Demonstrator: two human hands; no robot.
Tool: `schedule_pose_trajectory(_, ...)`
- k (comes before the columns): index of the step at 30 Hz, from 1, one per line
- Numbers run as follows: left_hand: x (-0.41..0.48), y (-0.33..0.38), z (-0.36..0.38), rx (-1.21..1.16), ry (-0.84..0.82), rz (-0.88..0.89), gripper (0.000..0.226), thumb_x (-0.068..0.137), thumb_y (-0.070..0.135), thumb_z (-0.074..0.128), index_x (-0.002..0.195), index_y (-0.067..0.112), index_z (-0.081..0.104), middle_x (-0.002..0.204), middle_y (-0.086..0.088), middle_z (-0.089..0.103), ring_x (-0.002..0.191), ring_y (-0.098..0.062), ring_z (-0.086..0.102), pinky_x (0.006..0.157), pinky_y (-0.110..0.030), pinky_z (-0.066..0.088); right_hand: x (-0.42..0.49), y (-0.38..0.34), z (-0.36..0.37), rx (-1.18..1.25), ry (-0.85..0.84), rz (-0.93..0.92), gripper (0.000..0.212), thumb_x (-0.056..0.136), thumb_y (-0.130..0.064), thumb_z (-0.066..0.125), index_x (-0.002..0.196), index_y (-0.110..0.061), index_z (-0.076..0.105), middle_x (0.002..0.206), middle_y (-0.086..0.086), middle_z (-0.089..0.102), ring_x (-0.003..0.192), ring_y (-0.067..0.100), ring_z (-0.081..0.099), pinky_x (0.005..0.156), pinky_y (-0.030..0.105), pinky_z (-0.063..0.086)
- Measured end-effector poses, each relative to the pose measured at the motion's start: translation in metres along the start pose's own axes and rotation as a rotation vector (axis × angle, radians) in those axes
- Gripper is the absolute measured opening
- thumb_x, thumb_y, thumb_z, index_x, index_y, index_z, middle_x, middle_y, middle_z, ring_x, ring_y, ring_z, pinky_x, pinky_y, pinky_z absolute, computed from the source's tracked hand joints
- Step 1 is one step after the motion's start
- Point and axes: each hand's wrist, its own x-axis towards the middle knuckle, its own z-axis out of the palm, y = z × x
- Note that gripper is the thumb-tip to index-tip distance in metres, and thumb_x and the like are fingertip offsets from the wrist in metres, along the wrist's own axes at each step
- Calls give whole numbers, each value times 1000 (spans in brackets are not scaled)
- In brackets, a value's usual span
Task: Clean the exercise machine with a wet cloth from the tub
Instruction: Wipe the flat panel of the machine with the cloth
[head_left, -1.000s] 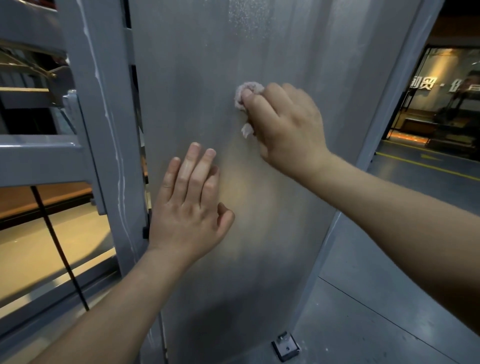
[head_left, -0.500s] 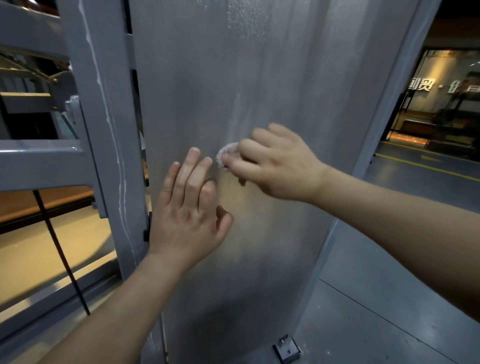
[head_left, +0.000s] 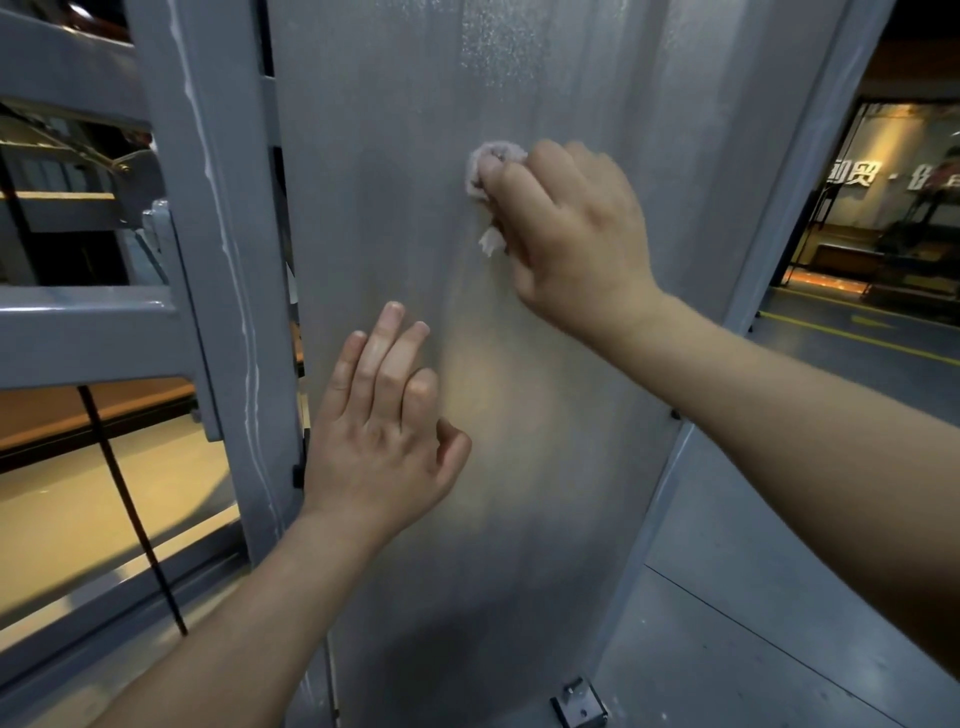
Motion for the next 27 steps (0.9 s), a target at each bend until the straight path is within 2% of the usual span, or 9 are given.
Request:
schedule_pose_trajectory(1, 0, 0, 0, 0, -2, 1, 31, 79, 19, 56, 104, 2, 53, 140, -25, 55, 148, -40, 37, 120, -57, 30, -9, -11, 3, 43, -13, -19, 26, 96, -21, 57, 112, -6, 72, 88, 17, 62, 68, 37, 54, 58, 43, 36)
schedule_pose_trajectory(4, -1, -1, 1, -13, 0, 7, 34, 82, 23, 55, 109, 2, 51, 143, -21, 49, 149, -38, 35, 122, -55, 29, -47, -23, -1, 103, -167, -440, 21, 103, -20, 54, 109, -12, 73, 86, 10, 62, 68, 31, 51, 60, 39, 33)
schedule_pose_trajectory(6, -1, -2, 2, -14, 2, 9, 32, 81, 22, 55, 107, 3, 50, 142, -21, 49, 149, -39, 35, 121, -56, 29, -41, -5, -4, 69, -170, -538, 19, 103, -20, 55, 104, -15, 73, 82, 9, 59, 66, 29, 49, 60, 38, 30)
schedule_pose_trajectory(11, 0, 0, -1, -7, -12, -9, 25, 79, 17, 57, 95, -1, 57, 137, -27, 55, 147, -41, 38, 120, -57, 31, -6, -5, 5, 1, 20, 14, 25, 94, -20, 61, 114, -9, 71, 88, 16, 61, 69, 36, 53, 59, 42, 33)
schedule_pose_trajectory(13, -2, -1, 0, -20, 2, -12, 24, 82, 18, 54, 95, -2, 57, 137, -26, 55, 146, -41, 39, 120, -56, 32, -33, -31, 12, 97, -20, -63, 28, 100, -20, 52, 116, -8, 71, 92, 15, 62, 70, 35, 53, 60, 41, 32)
schedule_pose_trajectory(17, -3, -3, -1, -67, 16, 9, 22, 87, 20, 51, 103, 5, 48, 137, -19, 44, 146, -40, 37, 122, -53, 30, -80, -31, 2, 141, -210, -514, 17, 103, -18, 54, 100, -18, 70, 90, 7, 55, 68, 28, 50, 61, 38, 31)
schedule_pose_trajectory(19, -2, -3, -4, -76, -2, -11, 23, 87, 20, 43, 99, 2, 52, 136, -21, 46, 146, -42, 37, 121, -54, 30, -62, -15, -1, 78, -155, -479, 16, 102, -21, 55, 101, -18, 71, 82, 8, 56, 66, 28, 49, 61, 39, 31)
schedule_pose_trajectory(24, -16, 5, -20, -139, -133, -99, 39, 89, 22, 39, 110, -5, 58, 141, -24, 45, 148, -42, 33, 124, -54, 25, -9, -22, 6, 50, 19, 67, 29, 87, -19, 67, 114, -8, 71, 87, 16, 61, 68, 36, 53, 59, 42, 34)
schedule_pose_trajectory(27, -42, 4, -31, -108, -202, -138, 49, 83, 19, 49, 124, -8, 57, 144, -24, 44, 148, -41, 33, 123, -54, 27, -51, -52, 15, 107, -32, -146, 24, 90, -13, 66, 113, -10, 72, 90, 12, 61, 67, 32, 49, 59, 40, 32)
